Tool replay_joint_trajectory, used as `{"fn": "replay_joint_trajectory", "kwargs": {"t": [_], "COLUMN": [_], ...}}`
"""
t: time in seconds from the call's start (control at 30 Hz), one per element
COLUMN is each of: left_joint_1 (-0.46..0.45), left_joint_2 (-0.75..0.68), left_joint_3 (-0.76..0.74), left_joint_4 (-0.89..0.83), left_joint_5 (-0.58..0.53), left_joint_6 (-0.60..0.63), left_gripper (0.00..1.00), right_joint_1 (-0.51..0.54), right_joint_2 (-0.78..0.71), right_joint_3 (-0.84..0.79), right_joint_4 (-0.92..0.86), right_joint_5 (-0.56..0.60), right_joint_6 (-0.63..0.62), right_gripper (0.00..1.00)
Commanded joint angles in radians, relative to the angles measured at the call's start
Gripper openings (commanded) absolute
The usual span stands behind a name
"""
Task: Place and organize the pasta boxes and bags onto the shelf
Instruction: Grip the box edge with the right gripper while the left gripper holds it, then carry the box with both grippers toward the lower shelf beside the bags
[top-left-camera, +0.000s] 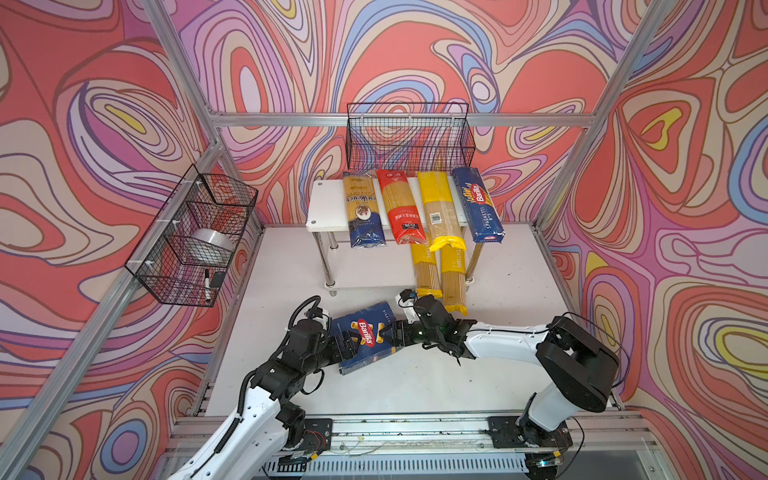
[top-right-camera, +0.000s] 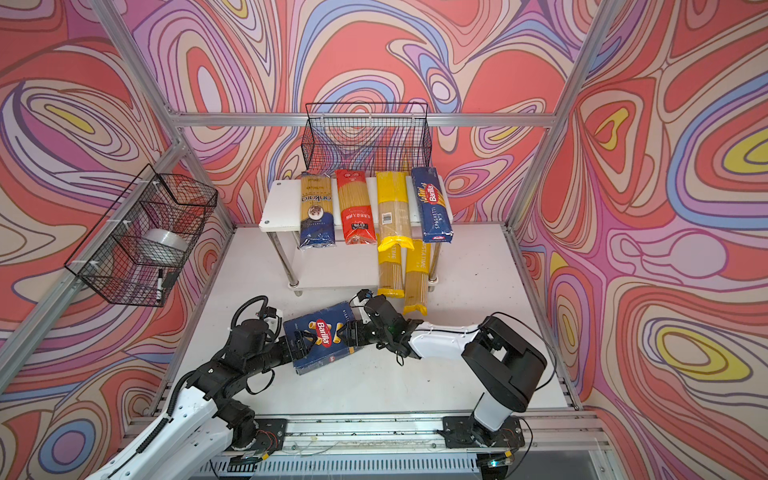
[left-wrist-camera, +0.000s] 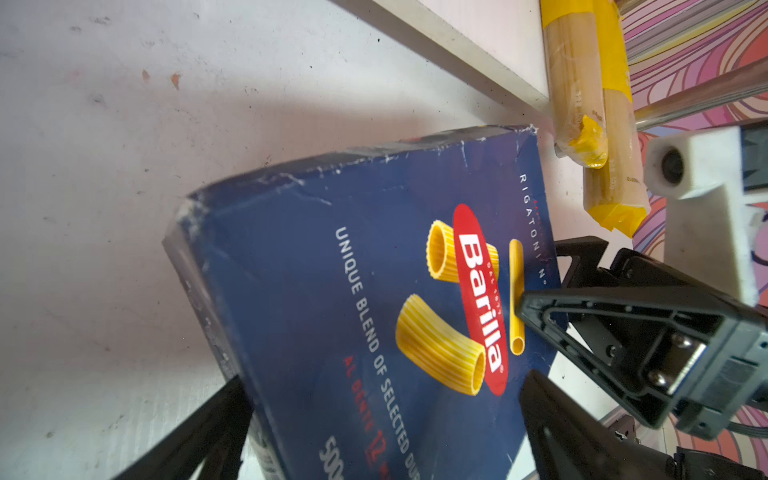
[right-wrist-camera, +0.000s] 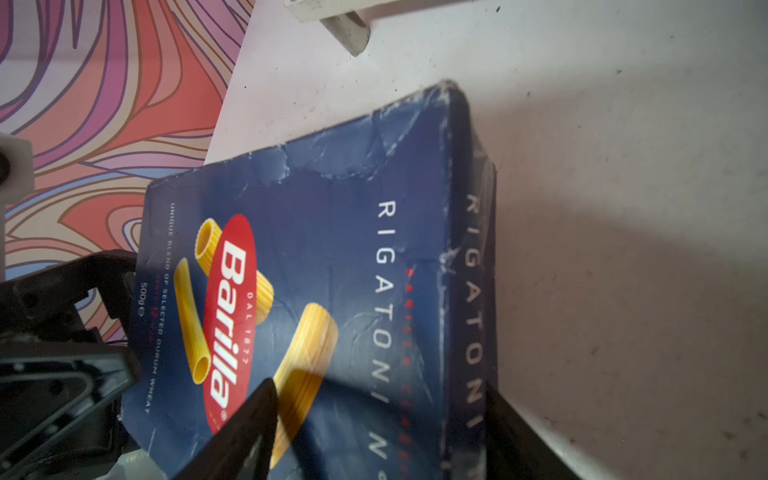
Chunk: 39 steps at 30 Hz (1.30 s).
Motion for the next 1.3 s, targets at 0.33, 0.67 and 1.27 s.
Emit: {"fn": "replay_joint_trajectory", "kwargs": {"t": [0.33, 0.67, 1.27], "left_joint_1": [-0.012, -0.012, -0.011], "left_joint_2": [0.16, 0.295, 0.51], "left_joint_3": [0.177, 0.239, 0.369], "left_joint_4": [0.295, 0.387, 0.396], "left_joint_5": [0.114, 0.12, 0.095], "left_joint_6": [0.058, 0.08, 0.121], "left_gripper": [1.0, 1.0, 1.0], "right_joint_1": [0.026, -0.009, -0.106], "right_joint_2": [-0.067, -0.072, -0.019], "right_joint_3": [0.16, 0.193, 0.281], "right_joint_4": [0.028, 0.017, 0.033], "right_joint_5": [-0.061, -0.039, -0.095], "right_joint_6": [-0.078, -0.093, -0.104], "right_gripper": [0.75, 0.76, 0.76]}}
